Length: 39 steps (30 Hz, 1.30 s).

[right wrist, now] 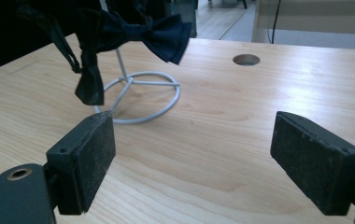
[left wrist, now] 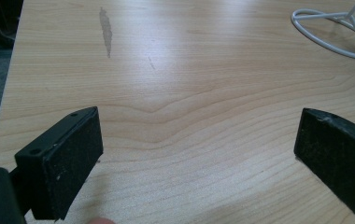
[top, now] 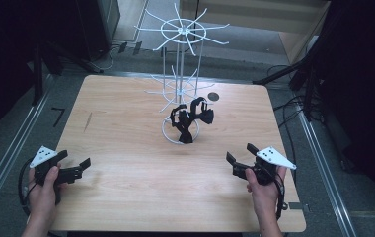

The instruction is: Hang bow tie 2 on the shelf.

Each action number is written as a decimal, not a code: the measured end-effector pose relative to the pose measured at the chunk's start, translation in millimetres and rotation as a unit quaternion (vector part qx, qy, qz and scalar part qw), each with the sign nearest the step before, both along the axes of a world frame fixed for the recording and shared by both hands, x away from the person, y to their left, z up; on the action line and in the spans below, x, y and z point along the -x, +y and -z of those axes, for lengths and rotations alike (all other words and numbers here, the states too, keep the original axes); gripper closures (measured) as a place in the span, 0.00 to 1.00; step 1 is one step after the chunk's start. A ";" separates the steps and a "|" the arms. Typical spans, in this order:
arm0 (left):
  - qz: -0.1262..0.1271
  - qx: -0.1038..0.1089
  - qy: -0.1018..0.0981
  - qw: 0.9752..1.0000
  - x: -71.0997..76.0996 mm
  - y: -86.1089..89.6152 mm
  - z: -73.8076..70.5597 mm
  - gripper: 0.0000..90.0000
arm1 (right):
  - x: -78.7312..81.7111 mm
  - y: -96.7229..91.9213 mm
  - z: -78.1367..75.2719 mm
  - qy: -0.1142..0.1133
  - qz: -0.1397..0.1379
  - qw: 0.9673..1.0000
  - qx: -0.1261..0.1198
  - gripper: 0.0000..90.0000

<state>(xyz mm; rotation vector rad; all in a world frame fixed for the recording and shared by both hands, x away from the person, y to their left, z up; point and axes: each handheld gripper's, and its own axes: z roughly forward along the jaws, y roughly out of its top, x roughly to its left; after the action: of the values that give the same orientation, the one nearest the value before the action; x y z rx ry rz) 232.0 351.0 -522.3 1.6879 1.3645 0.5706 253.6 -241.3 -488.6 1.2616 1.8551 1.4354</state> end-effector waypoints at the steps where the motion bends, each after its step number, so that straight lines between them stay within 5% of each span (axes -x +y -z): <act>1: 0.000 0.000 0.000 1.000 0.0 0.0 0.0 0.02 | 1.4 -4.5 1.8 0.003 0.004 1.000 0.000 0.16; 39: -0.001 0.000 0.000 1.000 0.5 0.0 0.0 0.02 | 26.0 -70.3 30.6 0.033 0.067 0.997 0.014 0.16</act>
<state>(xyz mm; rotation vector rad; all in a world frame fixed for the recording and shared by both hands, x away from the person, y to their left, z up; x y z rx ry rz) 231.5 351.1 -522.3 1.6863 1.3655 0.5714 227.7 -311.7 -519.2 1.4055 1.7900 1.3078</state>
